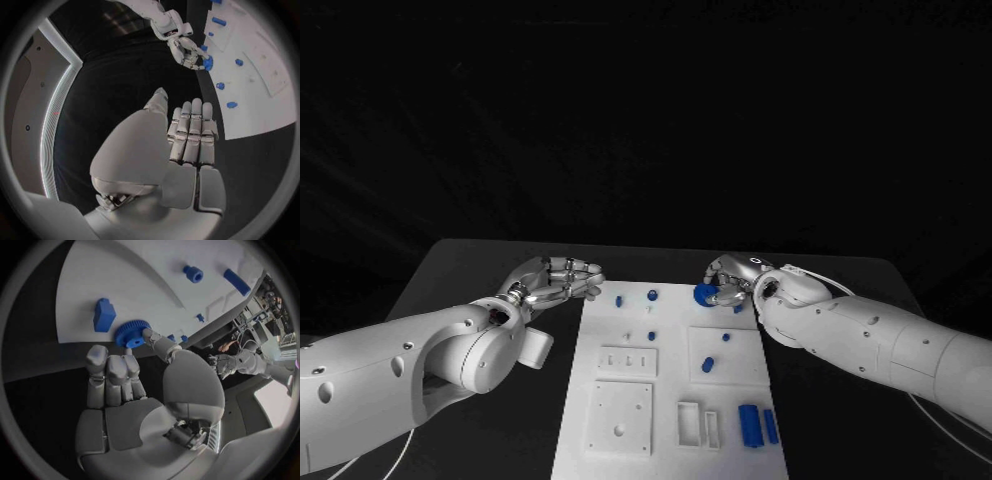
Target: Assemble the parts on the task board
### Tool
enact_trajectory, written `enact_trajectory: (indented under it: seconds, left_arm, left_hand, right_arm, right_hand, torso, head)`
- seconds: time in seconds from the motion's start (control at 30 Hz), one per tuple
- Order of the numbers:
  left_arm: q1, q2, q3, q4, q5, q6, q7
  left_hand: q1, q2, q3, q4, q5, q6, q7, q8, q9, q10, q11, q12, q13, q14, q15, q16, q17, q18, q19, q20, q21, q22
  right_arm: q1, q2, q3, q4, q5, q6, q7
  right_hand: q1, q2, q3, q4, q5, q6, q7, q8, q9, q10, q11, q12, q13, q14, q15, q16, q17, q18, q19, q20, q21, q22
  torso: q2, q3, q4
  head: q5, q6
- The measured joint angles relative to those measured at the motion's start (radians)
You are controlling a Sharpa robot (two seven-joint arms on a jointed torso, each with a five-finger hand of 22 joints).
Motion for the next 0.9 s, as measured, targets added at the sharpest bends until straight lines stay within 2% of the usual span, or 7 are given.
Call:
enact_trajectory:
  seconds: [0.13, 0.27, 0.4, 0.57, 0.77, 0.9]
  left_arm:
    - [0.000, 0.000, 0.000, 0.000, 0.000, 0.000, 0.000]
    - [0.000, 0.000, 0.000, 0.000, 0.000, 0.001, -0.001]
    - [0.000, 0.000, 0.000, -0.001, 0.000, 0.001, -0.001]
    - [0.000, 0.000, 0.000, -0.001, 0.000, 0.002, -0.001]
    - [0.000, -0.001, 0.000, 0.000, 0.000, 0.002, -0.002]
    - [0.000, -0.003, 0.000, 0.001, 0.000, 0.002, -0.002]
  left_hand:
    - [0.000, 0.000, 0.000, 0.000, 0.000, 0.000, 0.000, 0.000, 0.000, 0.000, 0.000, 0.000, 0.000, 0.000, 0.000, 0.000, 0.000, 0.000, 0.000, 0.000, 0.000, 0.000]
    - [0.000, 0.000, 0.000, 0.000, 0.000, 0.000, 0.000, 0.000, 0.000, 0.000, 0.000, 0.000, 0.000, 0.000, 0.000, 0.000, 0.000, 0.000, 0.000, 0.000, 0.000, 0.000]
    - [0.000, 0.000, 0.000, 0.000, 0.000, 0.000, 0.000, 0.000, 0.000, 0.000, 0.000, 0.000, -0.001, 0.000, 0.000, 0.000, 0.000, 0.000, 0.000, 0.000, 0.000, 0.000]
    - [0.000, 0.000, 0.000, 0.000, 0.000, 0.000, 0.000, 0.000, 0.000, 0.000, 0.000, 0.000, -0.001, 0.000, 0.000, 0.000, 0.000, 0.000, 0.000, 0.000, 0.000, 0.000]
    - [0.000, 0.000, 0.000, 0.000, 0.000, 0.000, 0.000, 0.000, -0.001, 0.000, 0.000, 0.000, -0.001, 0.000, 0.000, 0.000, 0.000, -0.001, 0.000, 0.000, 0.000, 0.000]
    - [0.000, 0.000, 0.000, 0.000, 0.000, 0.000, 0.000, 0.000, -0.001, 0.000, 0.000, 0.000, -0.001, 0.000, 0.000, 0.000, 0.000, -0.001, 0.000, 0.000, 0.000, 0.000]
  right_arm:
    - [-0.003, 0.001, 0.000, 0.001, -0.034, -0.010, 0.000]
    - [-0.008, 0.002, -0.001, 0.001, -0.072, -0.026, 0.000]
    - [-0.014, 0.002, -0.004, 0.004, -0.105, -0.045, 0.000]
    - [-0.020, 0.003, -0.006, 0.007, -0.136, -0.068, 0.000]
    - [-0.023, 0.001, -0.008, 0.010, -0.156, -0.080, -0.002]
    - [-0.024, -0.004, -0.008, 0.019, -0.160, -0.085, -0.007]
  right_hand:
    - [0.002, 0.002, 0.002, -0.002, 0.000, 0.000, 0.000, 0.000, 0.001, 0.000, 0.000, 0.000, 0.000, 0.000, 0.000, 0.000, 0.000, 0.000, -0.002, -0.001, 0.000, 0.000]
    - [0.012, -0.008, 0.010, -0.010, -0.023, 0.009, -0.009, 0.007, 0.001, 0.012, -0.005, 0.008, 0.002, 0.000, 0.000, 0.000, 0.004, 0.000, -0.002, -0.001, 0.006, 0.000]
    - [0.019, -0.016, 0.015, -0.018, -0.033, 0.009, -0.009, 0.007, 0.001, 0.013, -0.005, 0.009, 0.002, 0.003, -0.003, -0.004, 0.007, 0.000, -0.002, -0.001, 0.012, 0.000]
    - [0.019, -0.016, 0.018, -0.021, -0.043, 0.017, -0.017, 0.013, 0.002, 0.018, -0.011, 0.012, 0.002, 0.004, -0.003, -0.004, 0.010, 0.000, -0.002, -0.001, 0.012, 0.000]
    - [0.019, -0.016, 0.059, -0.002, -0.063, 0.019, -0.019, 0.019, 0.002, 0.024, -0.017, 0.013, 0.002, 0.003, -0.011, -0.009, 0.017, 0.000, -0.004, 0.000, 0.016, 0.000]
    - [0.019, -0.016, 0.065, 0.001, -0.063, 0.019, -0.019, 0.020, 0.002, 0.025, -0.018, 0.013, 0.002, 0.005, -0.013, -0.013, 0.017, 0.000, -0.007, 0.000, 0.016, 0.000]
  torso:
    - [0.000, 0.0006, -0.0008]
    - [0.000, 0.0006, -0.0011]
    - [0.000, 0.0006, -0.0011]
    - [0.000, 0.0006, -0.0012]
    - [0.000, 0.0005, -0.0011]
    - [0.000, 0.0000, -0.0011]
  head:
    - [0.001, -0.001]
    - [0.001, -0.003]
    - [0.001, -0.005]
    - [0.000, -0.007]
    - [-0.003, -0.008]
    - [-0.004, -0.008]
